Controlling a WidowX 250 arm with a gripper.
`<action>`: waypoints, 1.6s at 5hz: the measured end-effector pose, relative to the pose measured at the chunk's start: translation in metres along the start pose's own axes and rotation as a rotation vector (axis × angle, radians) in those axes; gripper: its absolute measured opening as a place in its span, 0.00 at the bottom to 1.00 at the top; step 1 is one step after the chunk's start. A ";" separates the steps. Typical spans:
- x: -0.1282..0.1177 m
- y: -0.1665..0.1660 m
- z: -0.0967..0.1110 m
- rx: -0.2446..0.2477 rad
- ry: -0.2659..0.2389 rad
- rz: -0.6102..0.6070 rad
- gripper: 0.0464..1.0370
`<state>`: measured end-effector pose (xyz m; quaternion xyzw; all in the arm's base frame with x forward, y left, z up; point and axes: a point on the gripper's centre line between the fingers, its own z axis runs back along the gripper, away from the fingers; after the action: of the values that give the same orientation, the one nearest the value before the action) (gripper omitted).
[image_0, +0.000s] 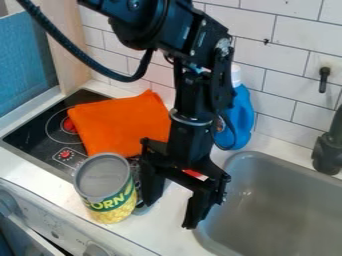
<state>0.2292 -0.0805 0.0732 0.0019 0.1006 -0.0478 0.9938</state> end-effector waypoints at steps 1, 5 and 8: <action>-0.002 -0.003 -0.007 -0.027 -0.007 0.023 0.96; 0.002 0.051 -0.020 0.047 -0.127 0.131 0.96; 0.014 0.142 -0.019 0.221 0.019 0.240 0.96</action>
<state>0.2525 0.0600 0.0513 0.1236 0.1032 0.0606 0.9851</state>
